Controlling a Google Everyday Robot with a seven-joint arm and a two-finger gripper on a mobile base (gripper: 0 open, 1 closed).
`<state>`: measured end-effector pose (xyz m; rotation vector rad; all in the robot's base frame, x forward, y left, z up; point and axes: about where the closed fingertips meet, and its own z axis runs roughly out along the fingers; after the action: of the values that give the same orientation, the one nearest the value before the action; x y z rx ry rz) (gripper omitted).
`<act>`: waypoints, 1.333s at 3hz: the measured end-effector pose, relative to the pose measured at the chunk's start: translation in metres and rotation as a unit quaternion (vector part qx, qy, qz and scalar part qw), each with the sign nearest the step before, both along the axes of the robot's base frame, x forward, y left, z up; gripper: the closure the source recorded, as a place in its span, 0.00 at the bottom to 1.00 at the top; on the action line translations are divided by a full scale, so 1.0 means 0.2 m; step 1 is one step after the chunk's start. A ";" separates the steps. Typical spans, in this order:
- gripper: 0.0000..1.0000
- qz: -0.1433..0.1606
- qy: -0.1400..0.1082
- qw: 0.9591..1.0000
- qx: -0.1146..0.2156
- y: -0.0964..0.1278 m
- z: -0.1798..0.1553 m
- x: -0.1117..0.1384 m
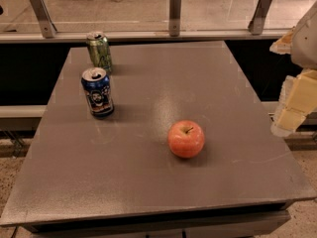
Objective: Move apple near pepsi can
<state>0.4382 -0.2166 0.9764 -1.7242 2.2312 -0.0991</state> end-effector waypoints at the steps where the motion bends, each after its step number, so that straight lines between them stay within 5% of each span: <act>1: 0.00 0.000 0.000 1.000 0.000 0.00 0.00 0.00; 4: 0.00 0.111 0.036 0.991 0.062 0.50 -0.32 -0.01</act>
Offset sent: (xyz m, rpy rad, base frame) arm 0.0068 0.0653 -0.0358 0.0736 0.0618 0.1546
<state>0.4352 -0.1176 0.9117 -1.9197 2.0290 0.1515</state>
